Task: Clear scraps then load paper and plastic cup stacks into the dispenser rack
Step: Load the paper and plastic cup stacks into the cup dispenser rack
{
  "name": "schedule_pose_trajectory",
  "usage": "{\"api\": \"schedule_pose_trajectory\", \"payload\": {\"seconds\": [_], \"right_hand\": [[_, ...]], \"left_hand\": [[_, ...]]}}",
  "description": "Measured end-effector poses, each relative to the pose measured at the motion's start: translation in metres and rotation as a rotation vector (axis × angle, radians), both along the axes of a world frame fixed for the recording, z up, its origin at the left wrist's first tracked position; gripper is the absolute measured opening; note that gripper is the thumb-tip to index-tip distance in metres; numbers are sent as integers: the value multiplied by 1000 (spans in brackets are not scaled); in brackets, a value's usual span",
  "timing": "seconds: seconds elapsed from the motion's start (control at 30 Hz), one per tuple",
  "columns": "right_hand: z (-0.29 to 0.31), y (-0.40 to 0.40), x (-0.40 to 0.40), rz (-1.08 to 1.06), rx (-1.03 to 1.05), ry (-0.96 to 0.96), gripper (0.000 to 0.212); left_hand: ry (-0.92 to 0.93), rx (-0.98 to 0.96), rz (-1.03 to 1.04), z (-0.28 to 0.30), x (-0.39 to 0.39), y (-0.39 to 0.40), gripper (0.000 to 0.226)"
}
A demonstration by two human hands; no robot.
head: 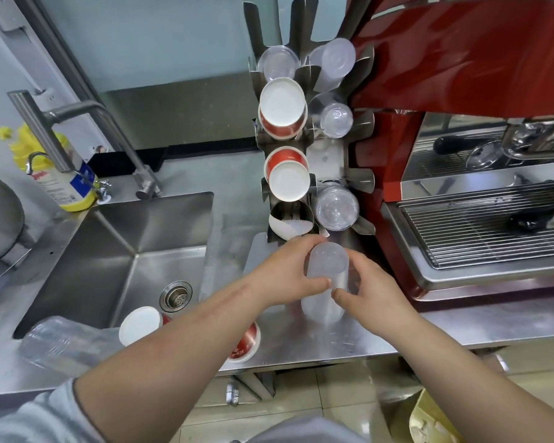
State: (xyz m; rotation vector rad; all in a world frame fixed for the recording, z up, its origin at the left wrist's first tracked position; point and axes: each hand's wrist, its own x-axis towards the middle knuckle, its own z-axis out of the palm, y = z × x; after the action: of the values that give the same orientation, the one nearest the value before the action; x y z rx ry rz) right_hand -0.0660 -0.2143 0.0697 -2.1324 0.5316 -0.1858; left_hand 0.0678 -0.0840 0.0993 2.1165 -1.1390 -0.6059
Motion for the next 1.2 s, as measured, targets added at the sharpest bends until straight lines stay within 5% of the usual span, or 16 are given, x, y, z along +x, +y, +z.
{"api": "schedule_pose_trajectory", "payload": {"seconds": [0.33,0.57,0.77,1.03,1.2], "right_hand": [[-7,-5,-6,-21,-21,61,60],[24,-4,2,-28,-104,63,66],[78,26,11,83,-197,-147,35],[36,72,62,212,-195,302,56],[9,76,90,66,-188,418,38]], "left_hand": [[78,21,-29,-19,-6,-7,53],[-97,215,-131,-1,15,9,45],[-131,392,-58,19,64,43,34],[89,538,121,-11,102,56,43],[161,567,159,-37,104,47,44]]}}
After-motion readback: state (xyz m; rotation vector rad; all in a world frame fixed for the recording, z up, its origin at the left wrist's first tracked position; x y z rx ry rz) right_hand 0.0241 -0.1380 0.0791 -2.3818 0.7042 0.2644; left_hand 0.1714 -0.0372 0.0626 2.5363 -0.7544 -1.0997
